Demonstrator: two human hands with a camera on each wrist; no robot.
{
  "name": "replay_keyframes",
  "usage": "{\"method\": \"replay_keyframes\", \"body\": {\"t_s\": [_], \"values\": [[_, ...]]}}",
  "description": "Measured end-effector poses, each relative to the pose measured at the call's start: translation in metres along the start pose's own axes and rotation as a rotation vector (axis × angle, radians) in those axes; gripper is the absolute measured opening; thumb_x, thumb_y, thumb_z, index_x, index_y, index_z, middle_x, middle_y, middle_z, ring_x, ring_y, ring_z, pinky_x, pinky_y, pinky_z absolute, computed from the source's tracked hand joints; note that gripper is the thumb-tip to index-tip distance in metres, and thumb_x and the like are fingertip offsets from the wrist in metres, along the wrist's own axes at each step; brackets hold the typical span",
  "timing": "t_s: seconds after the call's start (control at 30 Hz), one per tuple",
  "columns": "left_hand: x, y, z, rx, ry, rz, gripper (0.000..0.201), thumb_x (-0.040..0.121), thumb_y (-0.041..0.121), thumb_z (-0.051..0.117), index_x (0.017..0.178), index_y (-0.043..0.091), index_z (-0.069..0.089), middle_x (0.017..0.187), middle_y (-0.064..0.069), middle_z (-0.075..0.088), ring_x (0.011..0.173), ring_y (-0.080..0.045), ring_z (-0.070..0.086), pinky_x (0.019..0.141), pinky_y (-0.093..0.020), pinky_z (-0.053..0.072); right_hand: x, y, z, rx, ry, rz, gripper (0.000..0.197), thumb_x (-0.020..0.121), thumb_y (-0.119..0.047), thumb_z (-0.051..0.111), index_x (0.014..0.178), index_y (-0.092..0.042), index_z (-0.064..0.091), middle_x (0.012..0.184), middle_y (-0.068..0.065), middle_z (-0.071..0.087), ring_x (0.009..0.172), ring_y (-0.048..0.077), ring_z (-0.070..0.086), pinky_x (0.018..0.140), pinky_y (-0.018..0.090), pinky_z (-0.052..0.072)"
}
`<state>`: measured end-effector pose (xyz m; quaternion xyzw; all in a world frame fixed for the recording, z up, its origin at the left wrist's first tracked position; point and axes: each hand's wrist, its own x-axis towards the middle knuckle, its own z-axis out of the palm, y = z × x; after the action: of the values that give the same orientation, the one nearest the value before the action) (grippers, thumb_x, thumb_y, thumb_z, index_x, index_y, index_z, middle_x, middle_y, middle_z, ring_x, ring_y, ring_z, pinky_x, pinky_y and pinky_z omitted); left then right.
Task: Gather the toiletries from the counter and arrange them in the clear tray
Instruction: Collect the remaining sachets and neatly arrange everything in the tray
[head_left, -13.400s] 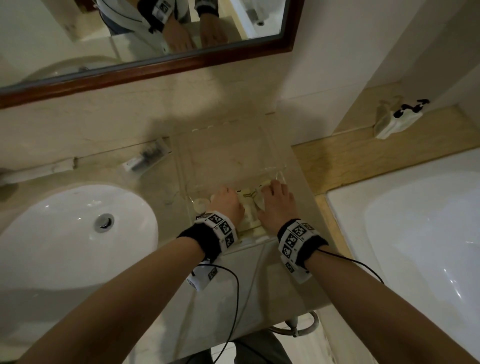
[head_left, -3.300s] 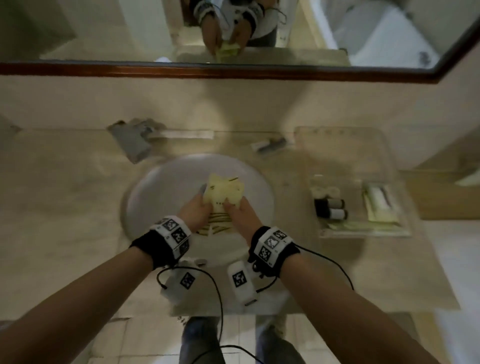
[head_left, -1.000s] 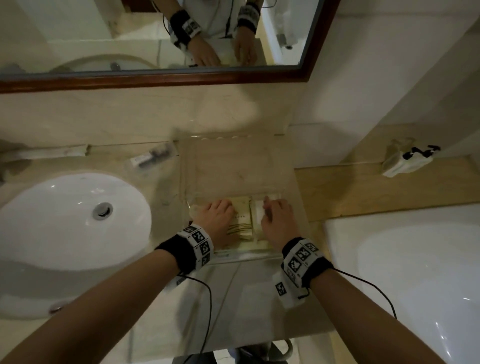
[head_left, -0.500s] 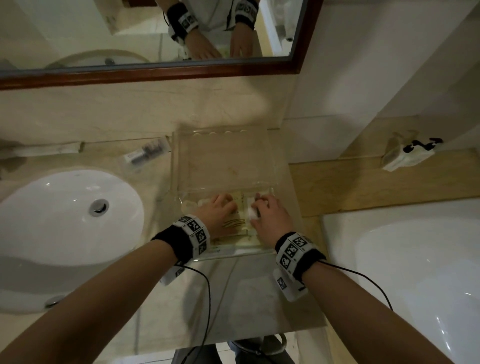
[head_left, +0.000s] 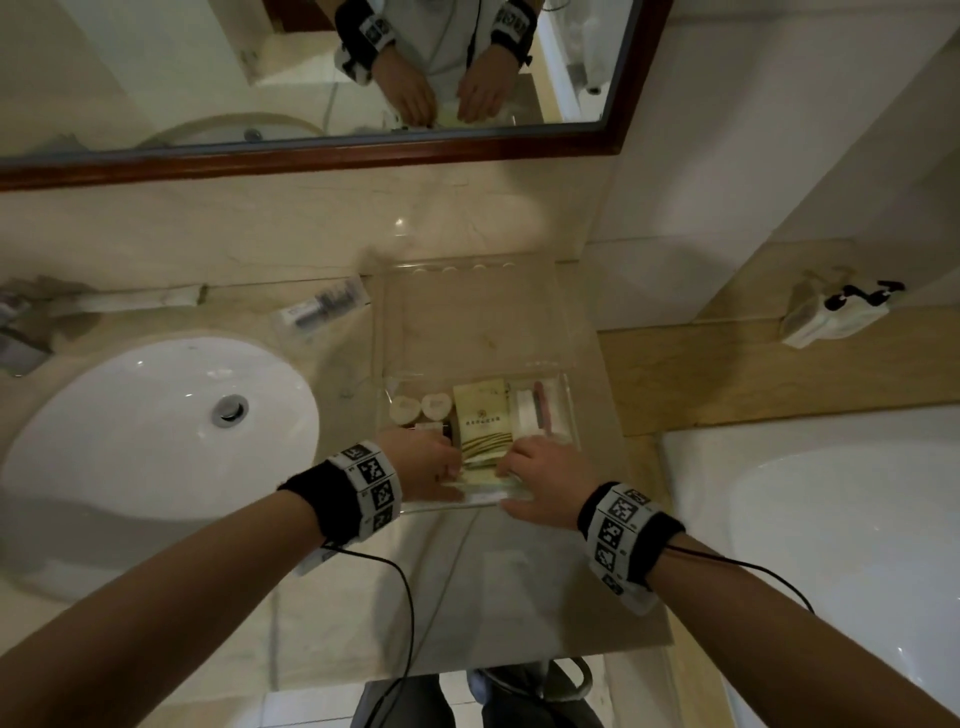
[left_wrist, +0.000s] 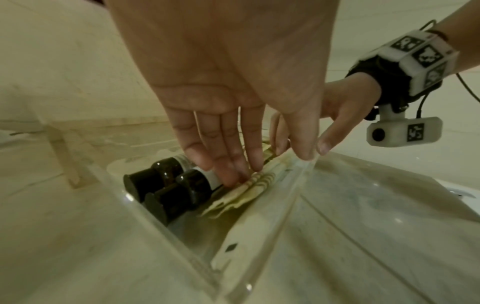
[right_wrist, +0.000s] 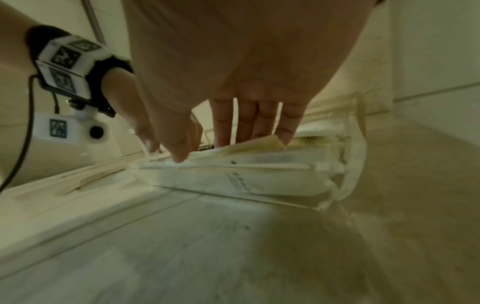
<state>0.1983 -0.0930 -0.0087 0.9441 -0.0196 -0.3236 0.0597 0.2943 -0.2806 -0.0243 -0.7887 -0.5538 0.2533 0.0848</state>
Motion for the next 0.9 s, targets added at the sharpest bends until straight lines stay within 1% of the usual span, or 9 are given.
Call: {"method": "replay_keyframes", "body": {"t_s": [0.2,0.4,0.57,0.6,0.67,0.73,0.8,0.87,0.9], "values": [[-0.004,0.002,0.007,0.049,0.043,0.015,0.033,0.085,0.041,0.053,0.112,0.021,0.059,0.115,-0.001,0.061,0.100,-0.026,0.062,0.079,-0.033,0.051,0.004,-0.001,0.000,0.037,-0.012,0.033,0.028,0.087,-0.034,0.056,0.110,-0.018,0.062,0.115,0.002,0.058,0.106,0.020,0.053,0.091,0.032,0.044],[-0.008,0.003,0.005,-0.010,0.043,-0.004,0.027,0.086,0.036,0.053,0.103,0.017,0.060,0.110,-0.004,0.062,0.099,-0.028,0.062,0.081,-0.035,0.053,0.007,-0.004,-0.001,0.089,0.030,0.056,0.023,0.085,-0.029,0.060,0.102,-0.016,0.067,0.106,0.003,0.061,0.099,0.021,0.056,0.087,0.034,0.048],[-0.013,-0.003,0.008,-0.065,0.114,-0.013,0.039,0.088,0.044,0.044,0.106,0.015,0.063,0.112,-0.005,0.064,0.099,-0.029,0.063,0.082,-0.035,0.052,0.006,-0.006,-0.004,0.129,0.168,-0.008,0.020,0.082,-0.028,0.063,0.089,-0.011,0.068,0.090,0.006,0.063,0.079,0.023,0.061,0.075,0.041,0.054],[-0.015,-0.005,0.007,-0.118,0.133,-0.030,0.044,0.088,0.047,0.040,0.104,0.014,0.064,0.110,-0.006,0.064,0.097,-0.029,0.063,0.081,-0.035,0.053,0.009,-0.005,-0.004,0.153,0.210,-0.001,0.018,0.081,-0.027,0.063,0.086,-0.010,0.067,0.086,0.005,0.064,0.075,0.022,0.062,0.081,0.043,0.053],[-0.020,-0.010,0.003,-0.221,0.174,-0.076,0.043,0.091,0.045,0.039,0.098,0.010,0.063,0.104,-0.007,0.065,0.091,-0.028,0.063,0.076,-0.033,0.050,0.020,-0.006,-0.009,0.142,0.251,0.039,0.014,0.084,-0.027,0.060,0.084,-0.014,0.066,0.085,-0.001,0.063,0.075,0.016,0.062,0.110,0.052,0.031],[-0.026,-0.019,-0.003,-0.267,0.234,-0.150,0.031,0.094,0.036,0.043,0.099,0.011,0.060,0.104,-0.008,0.064,0.090,-0.027,0.061,0.073,-0.030,0.044,0.036,-0.014,-0.019,0.122,0.218,0.100,0.014,0.089,-0.030,0.054,0.088,-0.020,0.063,0.089,-0.008,0.059,0.080,0.012,0.058,0.114,0.059,0.009],[-0.035,-0.032,-0.011,-0.286,0.293,-0.228,0.029,0.096,0.035,0.042,0.103,0.012,0.059,0.105,-0.006,0.065,0.093,-0.027,0.061,0.073,-0.028,0.042,0.054,-0.028,-0.033,0.166,0.186,0.162,0.016,0.092,-0.033,0.048,0.094,-0.024,0.061,0.092,-0.011,0.056,0.085,0.011,0.053,0.111,0.050,0.021],[-0.045,-0.050,-0.013,-0.361,0.339,-0.320,0.030,0.096,0.036,0.040,0.107,0.014,0.058,0.107,-0.004,0.065,0.095,-0.026,0.061,0.076,-0.029,0.045,0.075,-0.043,-0.046,0.272,0.165,0.195,0.017,0.093,-0.031,0.048,0.101,-0.023,0.060,0.098,-0.007,0.060,0.091,0.014,0.056,0.088,0.022,0.039],[-0.050,-0.061,-0.013,-0.418,0.356,-0.367,0.029,0.096,0.037,0.040,0.107,0.016,0.057,0.108,-0.004,0.065,0.096,-0.025,0.061,0.079,-0.031,0.046,0.087,-0.052,-0.050,0.312,0.175,0.189,0.017,0.092,-0.029,0.050,0.103,-0.020,0.061,0.102,-0.004,0.062,0.091,0.016,0.057,0.077,0.020,0.043]]}}
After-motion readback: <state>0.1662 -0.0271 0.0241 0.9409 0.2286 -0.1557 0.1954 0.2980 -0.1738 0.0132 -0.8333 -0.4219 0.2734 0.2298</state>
